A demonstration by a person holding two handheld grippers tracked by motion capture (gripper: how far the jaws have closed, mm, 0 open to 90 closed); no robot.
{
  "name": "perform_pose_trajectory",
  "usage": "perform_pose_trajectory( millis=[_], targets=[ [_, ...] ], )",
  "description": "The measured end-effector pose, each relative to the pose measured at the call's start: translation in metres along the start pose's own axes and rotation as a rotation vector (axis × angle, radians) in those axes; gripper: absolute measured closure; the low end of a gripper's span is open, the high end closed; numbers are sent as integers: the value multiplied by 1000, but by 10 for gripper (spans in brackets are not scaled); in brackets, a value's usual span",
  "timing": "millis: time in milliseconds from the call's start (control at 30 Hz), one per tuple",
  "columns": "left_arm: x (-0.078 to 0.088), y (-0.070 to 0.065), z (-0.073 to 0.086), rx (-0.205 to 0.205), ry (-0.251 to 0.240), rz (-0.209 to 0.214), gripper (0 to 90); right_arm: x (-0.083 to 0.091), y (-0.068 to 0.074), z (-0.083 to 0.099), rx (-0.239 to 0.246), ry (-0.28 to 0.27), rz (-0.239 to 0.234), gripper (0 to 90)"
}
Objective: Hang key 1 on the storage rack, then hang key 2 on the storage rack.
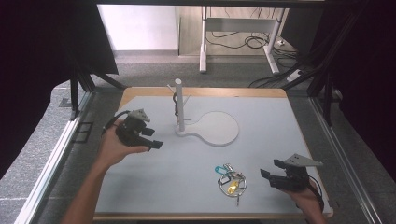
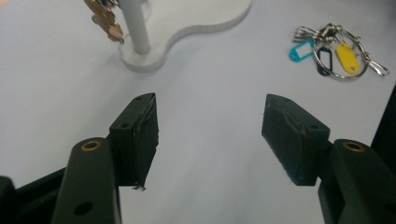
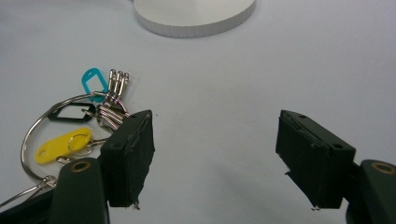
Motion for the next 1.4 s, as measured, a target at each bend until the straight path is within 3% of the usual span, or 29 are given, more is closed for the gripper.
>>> perform_pose_trajectory(
  millis=[233, 367, 433, 467, 533, 633, 800, 933, 1167, 1300, 1400],
  targets=[
    [-13, -14, 29, -15, 14, -17, 375, 5, 5, -13, 39, -5, -31, 295],
    [-22, -22, 46, -12, 22, -15, 370, 3, 9, -17, 92, 41, -29, 298],
    [-29, -26, 54, -17, 33, -35, 371, 3, 11, -19, 118, 59, -17, 300],
    [-31, -28, 57, -8, 31, -22, 374, 4, 12, -21, 127, 67, -18, 301],
    [-36, -30, 62, -12, 34, -10, 375, 5, 15, -25, 152, 78, -18, 307],
    [-38, -32, 63, -22, 62, -34, 377, 8, 21, -33, 185, 90, -18, 316],
    [-33, -33, 64, -12, 23, -36, 370, 14, 38, -50, 260, 108, -23, 328],
    [-31, -37, 66, -10, 8, -33, 363, 14, 53, -63, 303, 152, -55, 362],
    [-32, -47, 73, -15, 25, -32, 361, 14, 87, -75, 398, 272, -164, 459],
    [-29, -41, 77, 15, 16, -29, 361, 7, 100, -74, 435, 336, -207, 532],
    [-29, -39, 81, 14, 37, -32, 361, -2, 109, -66, 457, 408, -266, 586]
  ],
)
Point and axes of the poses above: each handheld gripper's, and its own axes: x roughly backward along the jaws, z roughly out of its underside, y roughly to its left, the point moved 3 cm from there along -x, roughly forward along the jaws, and after that the axes turned 7 degrees about z, right-handed, at the moved point
